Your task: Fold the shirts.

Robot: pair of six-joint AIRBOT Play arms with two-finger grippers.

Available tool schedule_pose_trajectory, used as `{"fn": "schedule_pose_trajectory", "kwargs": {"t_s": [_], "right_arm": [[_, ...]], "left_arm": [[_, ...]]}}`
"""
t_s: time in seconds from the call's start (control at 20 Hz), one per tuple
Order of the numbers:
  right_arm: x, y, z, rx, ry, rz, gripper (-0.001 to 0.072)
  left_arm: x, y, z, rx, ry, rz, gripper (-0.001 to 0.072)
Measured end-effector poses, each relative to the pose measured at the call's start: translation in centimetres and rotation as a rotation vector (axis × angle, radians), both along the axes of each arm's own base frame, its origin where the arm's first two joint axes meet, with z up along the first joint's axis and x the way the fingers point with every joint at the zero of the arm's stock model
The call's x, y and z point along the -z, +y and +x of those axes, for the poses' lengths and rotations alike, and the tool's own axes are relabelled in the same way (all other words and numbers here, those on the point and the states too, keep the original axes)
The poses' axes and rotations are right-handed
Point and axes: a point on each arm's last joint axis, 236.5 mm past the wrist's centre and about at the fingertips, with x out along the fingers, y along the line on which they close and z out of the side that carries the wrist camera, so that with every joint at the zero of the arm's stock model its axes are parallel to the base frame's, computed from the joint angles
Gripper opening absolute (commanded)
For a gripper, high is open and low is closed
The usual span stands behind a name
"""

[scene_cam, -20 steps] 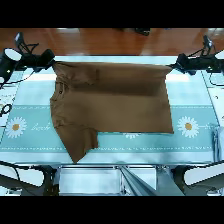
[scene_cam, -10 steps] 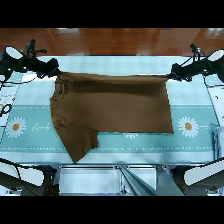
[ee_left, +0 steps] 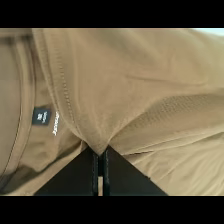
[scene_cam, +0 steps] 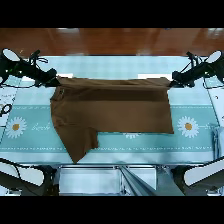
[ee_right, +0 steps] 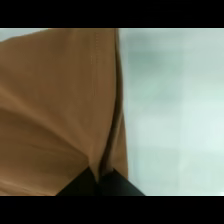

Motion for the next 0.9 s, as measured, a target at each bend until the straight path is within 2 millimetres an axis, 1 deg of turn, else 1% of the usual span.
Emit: {"fn": "schedule_pose_trajectory", "kwargs": {"t_s": [0.1, 0.3, 0.35, 0.4, 0.45, 0.5, 0.55, 0.65, 0.7, 0.8, 0.85, 0.9], "right_arm": [[0.4, -0.1, -0.5, -0.003, 0.023, -0.006, 0.0022], [1.0, 0.1, -1.3, -0.014, 0.065, 0.001, 0.0023], [1.2, 0.1, -1.4, -0.016, 0.072, 0.004, 0.0071], [1.2, 0.2, -1.5, -0.014, 0.078, 0.007, 0.0211], [1.3, 0.3, -1.6, -0.015, 0.083, 0.012, 0.0357], [1.3, 0.4, -1.6, -0.015, 0.086, 0.019, 0.0413], [1.2, 0.7, -1.7, -0.014, 0.089, 0.033, 0.0413], [0.5, 1.0, -2.1, -0.009, 0.1, 0.059, 0.0412], [-0.2, 0.9, -2.2, -0.001, 0.098, 0.069, 0.0412], [-2.2, -0.5, -2.8, 0.03, 0.085, 0.07, 0.0412], [-3.5, -1.3, -3.4, 0.046, 0.076, 0.069, 0.0412], [-4.4, -2.2, -4.2, 0.065, 0.071, 0.068, 0.0411]], "left_arm": [[1.1, -0.2, -1.3, 0.012, 0.048, -0.005, 0.0026], [3.0, -0.4, -2.9, 0.024, 0.104, -0.011, 0.0026], [3.2, -0.4, -3.1, 0.025, 0.107, -0.011, 0.0026], [3.4, -0.4, -3.1, 0.024, 0.109, -0.01, 0.0036], [3.6, -0.4, -3.2, 0.024, 0.109, -0.01, 0.0158], [3.6, -0.4, -3.2, 0.024, 0.111, -0.01, 0.0412], [3.6, -0.3, -3.3, 0.024, 0.113, -0.01, 0.0496], [3.1, 0.0, -3.5, 0.031, 0.122, -0.008, 0.0496], [2.5, 0.5, -3.6, 0.03, 0.125, -0.001, 0.0496], [0.6, 2.0, -4.0, 0.015, 0.115, 0.022, 0.0496], [-0.6, 2.9, -4.3, -0.004, 0.102, 0.034, 0.0496], [-1.6, 3.6, -5.0, -0.021, 0.096, 0.042, 0.0496]]}}
